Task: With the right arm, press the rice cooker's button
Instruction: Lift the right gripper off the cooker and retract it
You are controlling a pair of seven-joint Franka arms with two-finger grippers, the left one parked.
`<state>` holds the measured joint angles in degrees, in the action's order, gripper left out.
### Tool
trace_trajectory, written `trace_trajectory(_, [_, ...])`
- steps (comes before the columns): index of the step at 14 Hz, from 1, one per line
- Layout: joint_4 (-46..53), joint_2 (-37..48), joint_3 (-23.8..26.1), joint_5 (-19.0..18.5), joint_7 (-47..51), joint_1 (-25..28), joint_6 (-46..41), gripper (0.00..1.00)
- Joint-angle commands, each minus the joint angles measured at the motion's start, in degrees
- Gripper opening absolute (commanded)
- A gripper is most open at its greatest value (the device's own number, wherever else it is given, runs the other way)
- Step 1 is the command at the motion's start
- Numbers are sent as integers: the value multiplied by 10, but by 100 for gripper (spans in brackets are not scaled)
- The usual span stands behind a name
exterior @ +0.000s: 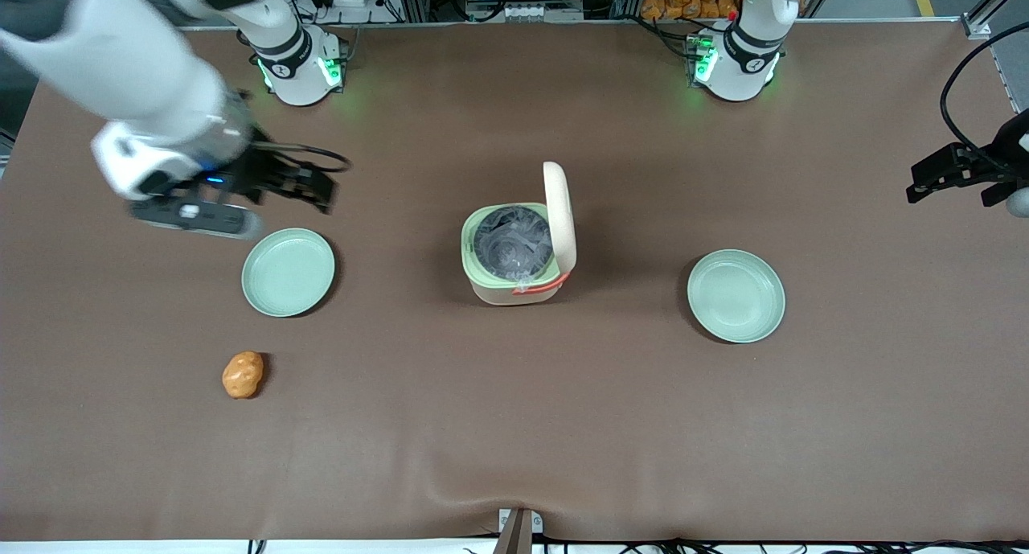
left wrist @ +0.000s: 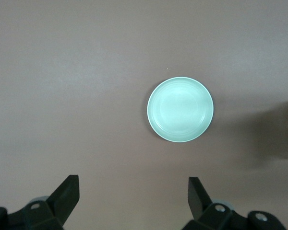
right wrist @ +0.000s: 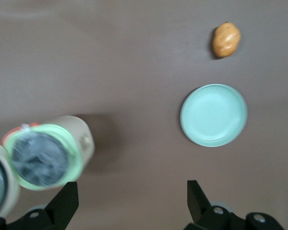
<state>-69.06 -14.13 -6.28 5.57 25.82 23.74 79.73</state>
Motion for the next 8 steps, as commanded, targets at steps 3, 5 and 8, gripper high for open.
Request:
trace_trajectory(3, [-10, 46, 10, 1, -158, -105, -29, 100])
trace_trajectory(5, [-10, 52, 10, -29, -175, -117, -35, 100])
trace_trajectory(8, [-12, 59, 10, -58, -209, -126, -34, 100])
